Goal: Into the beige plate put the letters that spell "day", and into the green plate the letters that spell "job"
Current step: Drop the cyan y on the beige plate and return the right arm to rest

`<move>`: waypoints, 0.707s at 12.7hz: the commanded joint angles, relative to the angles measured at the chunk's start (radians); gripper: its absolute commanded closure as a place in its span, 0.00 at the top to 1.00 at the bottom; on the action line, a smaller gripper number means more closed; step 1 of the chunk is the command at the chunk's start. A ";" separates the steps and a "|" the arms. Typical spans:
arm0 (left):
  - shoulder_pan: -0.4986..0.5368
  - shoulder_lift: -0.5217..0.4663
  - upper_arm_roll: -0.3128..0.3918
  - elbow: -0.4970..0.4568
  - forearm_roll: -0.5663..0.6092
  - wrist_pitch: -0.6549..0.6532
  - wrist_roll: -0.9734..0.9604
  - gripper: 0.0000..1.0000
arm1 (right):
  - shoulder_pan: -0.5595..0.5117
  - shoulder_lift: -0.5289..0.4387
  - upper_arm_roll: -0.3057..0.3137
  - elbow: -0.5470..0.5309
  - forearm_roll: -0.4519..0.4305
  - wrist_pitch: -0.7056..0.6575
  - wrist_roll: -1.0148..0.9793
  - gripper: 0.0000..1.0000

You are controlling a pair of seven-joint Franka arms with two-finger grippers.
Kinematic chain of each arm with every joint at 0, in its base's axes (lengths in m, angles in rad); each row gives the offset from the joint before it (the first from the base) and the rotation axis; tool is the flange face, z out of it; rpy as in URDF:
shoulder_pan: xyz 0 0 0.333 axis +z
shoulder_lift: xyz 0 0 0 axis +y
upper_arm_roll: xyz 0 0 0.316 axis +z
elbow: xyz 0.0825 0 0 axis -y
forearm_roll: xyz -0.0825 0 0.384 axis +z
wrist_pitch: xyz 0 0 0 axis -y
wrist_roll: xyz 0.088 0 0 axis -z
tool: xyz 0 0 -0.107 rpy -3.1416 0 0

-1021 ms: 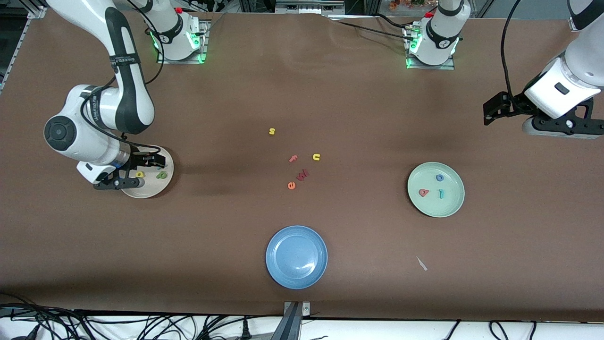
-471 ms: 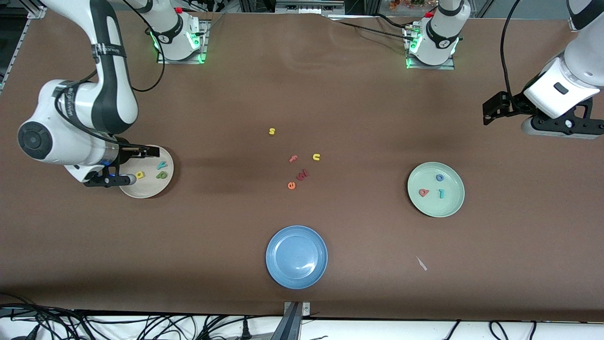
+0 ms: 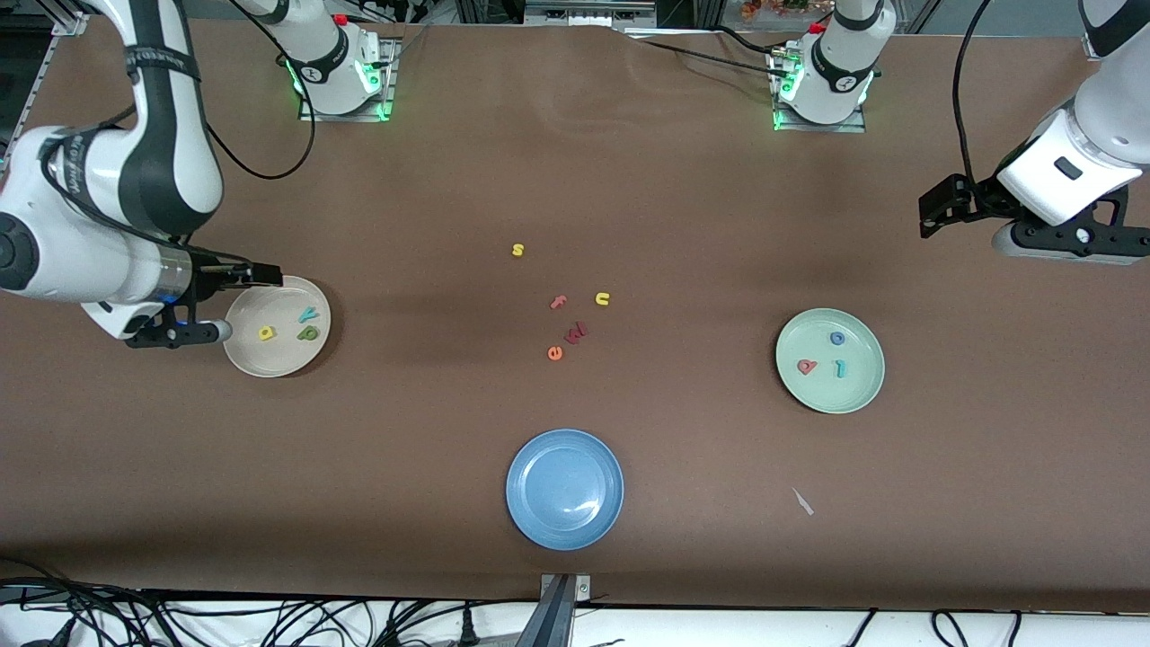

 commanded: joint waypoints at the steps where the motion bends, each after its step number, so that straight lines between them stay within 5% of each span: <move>1: 0.000 -0.005 0.001 0.013 -0.010 -0.006 0.004 1.00 | -0.145 -0.125 0.204 -0.014 -0.104 -0.052 0.113 1.00; 4: 0.000 0.000 0.001 0.013 -0.010 -0.006 0.003 1.00 | -0.295 -0.235 0.350 -0.015 -0.127 -0.087 0.121 1.00; 9: -0.003 0.000 0.001 0.013 -0.010 -0.006 0.001 1.00 | -0.325 -0.283 0.345 0.092 -0.138 -0.228 0.110 1.00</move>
